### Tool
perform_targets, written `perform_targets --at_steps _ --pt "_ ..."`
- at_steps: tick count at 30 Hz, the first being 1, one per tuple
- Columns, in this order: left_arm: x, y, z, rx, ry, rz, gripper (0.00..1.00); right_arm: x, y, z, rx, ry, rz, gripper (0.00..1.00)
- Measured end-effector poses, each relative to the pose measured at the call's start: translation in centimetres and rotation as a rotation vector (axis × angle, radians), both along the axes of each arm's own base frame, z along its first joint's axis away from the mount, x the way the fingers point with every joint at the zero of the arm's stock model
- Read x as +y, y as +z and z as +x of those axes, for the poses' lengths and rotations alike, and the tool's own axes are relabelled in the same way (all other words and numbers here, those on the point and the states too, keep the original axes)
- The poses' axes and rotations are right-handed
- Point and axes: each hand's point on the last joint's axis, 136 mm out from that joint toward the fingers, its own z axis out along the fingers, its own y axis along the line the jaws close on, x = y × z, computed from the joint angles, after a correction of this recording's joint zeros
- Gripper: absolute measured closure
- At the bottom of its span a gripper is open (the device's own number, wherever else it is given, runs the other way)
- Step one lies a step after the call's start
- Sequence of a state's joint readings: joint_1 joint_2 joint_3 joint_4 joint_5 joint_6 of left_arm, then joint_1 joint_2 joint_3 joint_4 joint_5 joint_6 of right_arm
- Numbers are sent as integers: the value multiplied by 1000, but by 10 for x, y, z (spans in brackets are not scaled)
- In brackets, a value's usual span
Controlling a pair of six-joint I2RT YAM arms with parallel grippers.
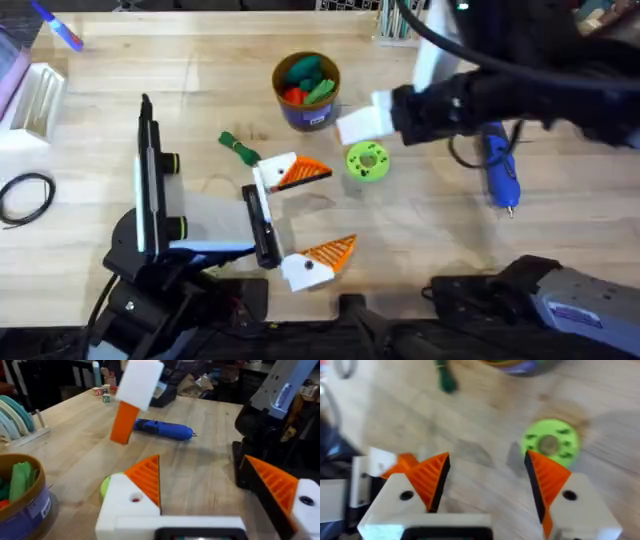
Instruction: Pick up the gripper from the table and insert it into the empty holder that is missing its gripper. Then pick up a screw, insert it into the mounting hole, and use the screwdriver to tighten it. Finally, clean up the table by picking up the vegetable and placing it into the bucket.
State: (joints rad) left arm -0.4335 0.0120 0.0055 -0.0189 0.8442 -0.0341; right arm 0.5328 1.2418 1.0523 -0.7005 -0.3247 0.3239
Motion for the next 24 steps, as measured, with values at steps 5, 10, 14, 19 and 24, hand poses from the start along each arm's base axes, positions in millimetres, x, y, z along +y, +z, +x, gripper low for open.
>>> perform_targets --at_steps 5,10,14,19,24 --pt "5 -1 14 0 89 3 14 -29 11 -6 -113 -68 -137 91" --pt "10 -3 25 8 155 10 15 -33 6 -5 -119 -54 -179 91" --pt "12 -8 29 30 186 23 15 -25 -18 -14 -72 32 -241 91" --pt "13 -8 31 29 199 23 15 -11 -56 -26 -4 148 -339 146" --pt "14 -8 32 29 207 23 15 -6 -77 -27 36 189 -388 309"
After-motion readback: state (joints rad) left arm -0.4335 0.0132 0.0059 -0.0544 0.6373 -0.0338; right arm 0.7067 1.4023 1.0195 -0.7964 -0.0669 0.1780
